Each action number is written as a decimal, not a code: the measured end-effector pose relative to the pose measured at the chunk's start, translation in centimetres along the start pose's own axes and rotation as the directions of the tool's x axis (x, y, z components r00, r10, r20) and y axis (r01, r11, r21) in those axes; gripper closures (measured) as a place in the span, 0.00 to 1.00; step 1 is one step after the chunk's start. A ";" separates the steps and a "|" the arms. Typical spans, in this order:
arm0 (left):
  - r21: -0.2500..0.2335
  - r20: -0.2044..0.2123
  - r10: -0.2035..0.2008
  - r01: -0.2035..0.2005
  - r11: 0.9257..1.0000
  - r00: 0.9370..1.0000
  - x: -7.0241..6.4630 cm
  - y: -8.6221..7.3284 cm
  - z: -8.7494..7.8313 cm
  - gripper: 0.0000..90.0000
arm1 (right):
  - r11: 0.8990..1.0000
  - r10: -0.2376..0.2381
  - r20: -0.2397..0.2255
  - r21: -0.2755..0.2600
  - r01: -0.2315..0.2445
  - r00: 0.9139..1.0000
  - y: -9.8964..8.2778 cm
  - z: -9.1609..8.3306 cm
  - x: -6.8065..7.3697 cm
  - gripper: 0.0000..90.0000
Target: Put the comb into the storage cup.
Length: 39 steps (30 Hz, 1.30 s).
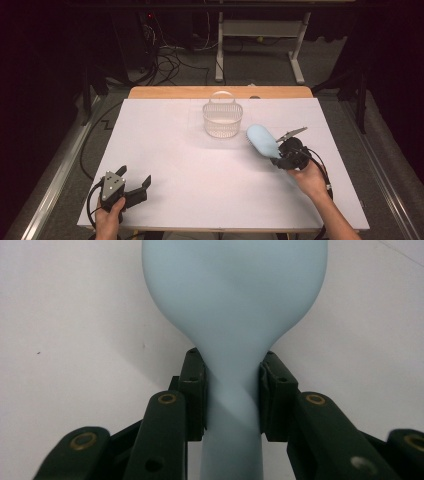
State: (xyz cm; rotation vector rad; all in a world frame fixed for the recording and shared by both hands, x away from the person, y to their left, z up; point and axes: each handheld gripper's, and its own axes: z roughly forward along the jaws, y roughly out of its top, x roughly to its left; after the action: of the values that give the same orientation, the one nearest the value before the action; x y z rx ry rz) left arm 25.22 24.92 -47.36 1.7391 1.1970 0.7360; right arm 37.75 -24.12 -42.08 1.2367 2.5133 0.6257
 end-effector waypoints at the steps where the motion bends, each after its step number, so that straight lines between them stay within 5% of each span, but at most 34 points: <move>1: -0.001 -0.002 0.000 0.000 1.000 1.000 0.0 0.0 0.0 0.14 | 1.000 0.004 -0.004 -0.004 -0.004 1.000 -0.1 -0.1 0.0 0.78; 17: -0.024 -0.012 0.021 -0.022 0.999 1.000 0.3 1.0 0.2 0.13 | 0.991 0.008 -0.081 -0.136 -0.019 0.997 -2.0 -1.3 1.3 0.78; 39: -0.032 0.009 0.042 -0.041 0.999 0.999 -0.6 2.1 0.0 0.12 | 0.976 -0.016 -0.115 -0.217 -0.009 0.993 -2.4 -2.3 3.1 0.78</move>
State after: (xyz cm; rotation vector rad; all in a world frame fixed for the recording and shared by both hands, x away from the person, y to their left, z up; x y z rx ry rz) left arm 25.87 24.06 -45.44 1.7442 1.1401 0.7666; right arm 33.27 -23.57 -41.43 1.1464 2.4572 0.9688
